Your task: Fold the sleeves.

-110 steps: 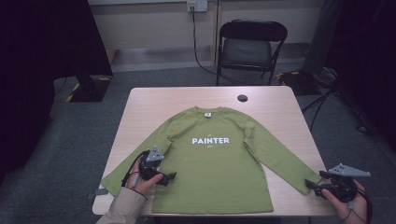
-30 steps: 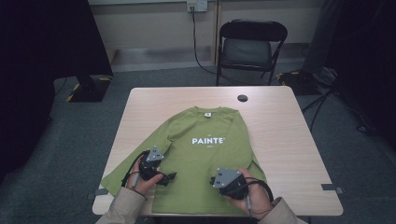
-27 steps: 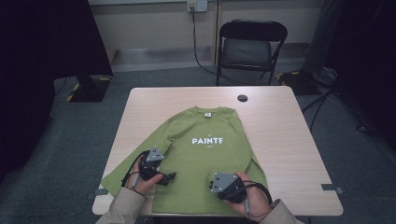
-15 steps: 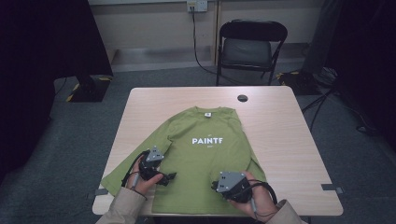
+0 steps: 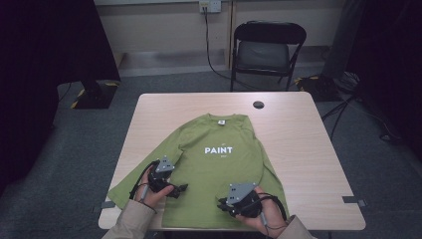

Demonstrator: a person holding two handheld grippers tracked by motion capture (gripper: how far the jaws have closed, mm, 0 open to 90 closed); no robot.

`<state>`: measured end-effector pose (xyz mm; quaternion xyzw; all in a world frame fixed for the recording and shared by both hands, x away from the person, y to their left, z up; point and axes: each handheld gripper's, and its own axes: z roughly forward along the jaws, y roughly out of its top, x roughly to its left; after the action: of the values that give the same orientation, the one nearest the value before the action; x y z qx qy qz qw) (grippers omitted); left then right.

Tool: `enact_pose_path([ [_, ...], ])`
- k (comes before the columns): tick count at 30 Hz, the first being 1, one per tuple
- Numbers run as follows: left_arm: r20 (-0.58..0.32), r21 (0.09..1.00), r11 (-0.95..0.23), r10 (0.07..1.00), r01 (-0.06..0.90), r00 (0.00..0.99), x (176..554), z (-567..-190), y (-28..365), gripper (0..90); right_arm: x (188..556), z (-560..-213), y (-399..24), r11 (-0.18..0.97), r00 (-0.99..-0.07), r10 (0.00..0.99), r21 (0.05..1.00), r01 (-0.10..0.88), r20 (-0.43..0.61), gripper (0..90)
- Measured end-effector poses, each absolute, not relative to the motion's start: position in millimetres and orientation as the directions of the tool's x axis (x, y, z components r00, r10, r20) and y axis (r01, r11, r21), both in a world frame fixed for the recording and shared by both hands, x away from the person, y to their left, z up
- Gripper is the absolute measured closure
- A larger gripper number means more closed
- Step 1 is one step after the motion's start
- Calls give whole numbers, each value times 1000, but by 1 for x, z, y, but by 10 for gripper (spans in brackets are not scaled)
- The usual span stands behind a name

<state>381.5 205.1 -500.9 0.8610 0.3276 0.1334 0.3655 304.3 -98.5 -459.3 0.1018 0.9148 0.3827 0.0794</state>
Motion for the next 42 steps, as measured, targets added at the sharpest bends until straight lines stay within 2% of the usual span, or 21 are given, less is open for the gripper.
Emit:
enact_pose_path([
  [8, -9, 716, -520, 661, 466, 751, 382, -501, 205, 0, 308, -464, -107, 606, -961, 272, 766, 216, 56, 692],
  [11, -9, 716, -519, 661, 466, 750, 382, -501, 205, 0, 309, -465, -106, 623, -956, 291, 753, 211, 27, 580],
  [13, -9, 716, -519, 661, 466, 751, 382, -501, 205, 0, 310, -468, -107, 624, -954, 298, 749, 221, 32, 563],
  [15, -9, 716, -520, 661, 466, 751, 382, -501, 205, 0, 311, -470, -108, 636, -950, 313, 740, 218, 12, 442],
  [20, -9, 716, -520, 661, 466, 751, 382, -501, 205, 0, 315, -474, -115, 619, -932, 362, 742, 260, 24, 277],
  [28, -9, 716, -519, 661, 466, 751, 382, -501, 205, 0, 322, -479, -127, 578, -903, 429, 756, 305, 36, 90],
  [35, -9, 716, -520, 661, 466, 751, 382, -501, 205, 0, 329, -482, -135, 537, -881, 470, 773, 338, 59, 0],
  [42, -9, 716, -520, 661, 466, 751, 382, -501, 205, 0, 333, -486, -140, 529, -864, 499, 767, 364, 65, 12],
])
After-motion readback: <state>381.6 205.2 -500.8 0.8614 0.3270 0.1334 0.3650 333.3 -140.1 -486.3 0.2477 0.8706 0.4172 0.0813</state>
